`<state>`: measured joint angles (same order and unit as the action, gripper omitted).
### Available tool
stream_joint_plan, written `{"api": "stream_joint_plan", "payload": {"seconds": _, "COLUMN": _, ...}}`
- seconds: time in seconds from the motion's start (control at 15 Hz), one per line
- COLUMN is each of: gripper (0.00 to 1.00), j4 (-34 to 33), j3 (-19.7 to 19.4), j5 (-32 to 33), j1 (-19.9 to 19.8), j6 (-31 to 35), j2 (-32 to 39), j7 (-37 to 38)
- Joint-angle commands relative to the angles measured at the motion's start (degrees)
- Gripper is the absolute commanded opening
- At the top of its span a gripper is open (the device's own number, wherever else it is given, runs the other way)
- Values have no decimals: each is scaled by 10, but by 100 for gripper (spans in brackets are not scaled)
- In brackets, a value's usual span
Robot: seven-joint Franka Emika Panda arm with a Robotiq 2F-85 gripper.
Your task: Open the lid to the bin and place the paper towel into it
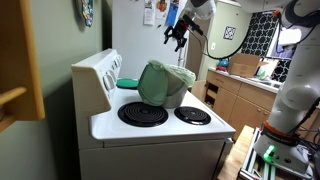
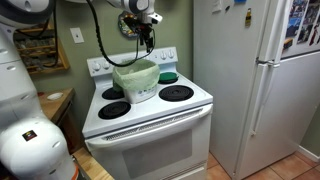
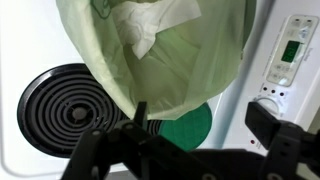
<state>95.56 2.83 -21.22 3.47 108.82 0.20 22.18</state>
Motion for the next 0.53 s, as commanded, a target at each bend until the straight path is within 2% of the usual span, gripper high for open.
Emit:
{"api": "stream_joint_plan", "payload": {"seconds": 0.0, "gripper": 100, "j4": -14, "j3": -13, "j5": -40, "j1": -15, "j6": -62, "j2": -25, "j7": 14}}
{"api": "stream_joint_plan", "payload": {"seconds": 0.2, "gripper": 100, "j4": -20, "j3": -20, "j5": -22, "j1": -22, "j6": -86, "j2": -35, "j7": -19}}
{"api": "stream_joint_plan", "payload": {"seconds": 0.27, "gripper": 100, "j4": -22, "j3": -14, "j5": -22, "j1": -18, "j6": -63, "j2": -28, "j7": -2}}
{"api": "stream_joint_plan", "payload": {"seconds": 0.47, "gripper": 100, "j4": -24, "j3": -18, "j5": -23, "j1": -21, "j6": -72, "j2": -30, "j7": -11}}
